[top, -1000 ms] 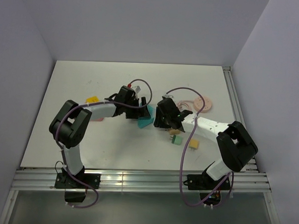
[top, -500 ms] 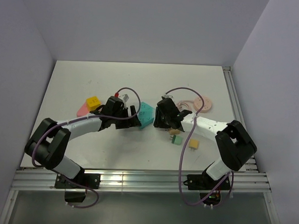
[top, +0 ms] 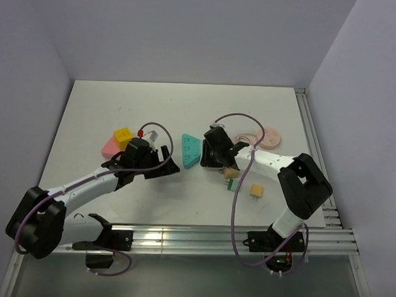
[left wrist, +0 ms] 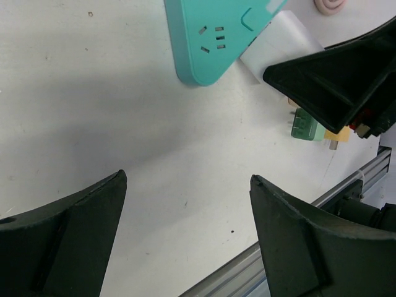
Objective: Insert the plug
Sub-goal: Adjust the socket at the center of the board.
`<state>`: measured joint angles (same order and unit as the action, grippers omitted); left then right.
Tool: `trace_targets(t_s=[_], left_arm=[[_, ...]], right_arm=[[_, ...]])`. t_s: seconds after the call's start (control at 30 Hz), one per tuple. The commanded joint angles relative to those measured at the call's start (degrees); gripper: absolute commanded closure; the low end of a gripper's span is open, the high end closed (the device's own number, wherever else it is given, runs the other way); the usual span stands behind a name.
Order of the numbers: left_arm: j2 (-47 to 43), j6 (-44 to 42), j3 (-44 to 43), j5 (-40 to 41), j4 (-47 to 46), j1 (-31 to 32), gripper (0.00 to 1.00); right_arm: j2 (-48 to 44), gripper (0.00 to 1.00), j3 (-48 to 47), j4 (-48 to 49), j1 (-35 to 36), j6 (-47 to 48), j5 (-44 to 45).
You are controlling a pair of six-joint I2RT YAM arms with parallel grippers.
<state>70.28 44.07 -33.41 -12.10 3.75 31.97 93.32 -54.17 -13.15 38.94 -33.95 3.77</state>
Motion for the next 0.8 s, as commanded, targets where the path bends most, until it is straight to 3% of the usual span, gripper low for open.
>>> trace_targets(t_s=[0.0,0.23,0.43,0.77], left_arm=[[-3.13,1.19,1.06,1.55,0.47,0.11,0.13],[-4.01,0.49,1.42,3.84,1.09,-0.59,0.1],[0.64,-1.1,-3.06,1.11,-1.72,-5.68,0.08],[21.01,-3.46,-24.66,0.41,-3.05,-6.83,0.04]], right_arm=[[0.46,1.0,-4.18,1.9,-0.35,1.43,-0.08],[2.66,1.0,-7.96,-1.08,-0.18,1.7,2.64],[1.43,1.0,-7.0,-2.06,-0.18,0.82,5.37],[0.11,1.0,-3.4,2.41,-0.35,1.0,5.55]])
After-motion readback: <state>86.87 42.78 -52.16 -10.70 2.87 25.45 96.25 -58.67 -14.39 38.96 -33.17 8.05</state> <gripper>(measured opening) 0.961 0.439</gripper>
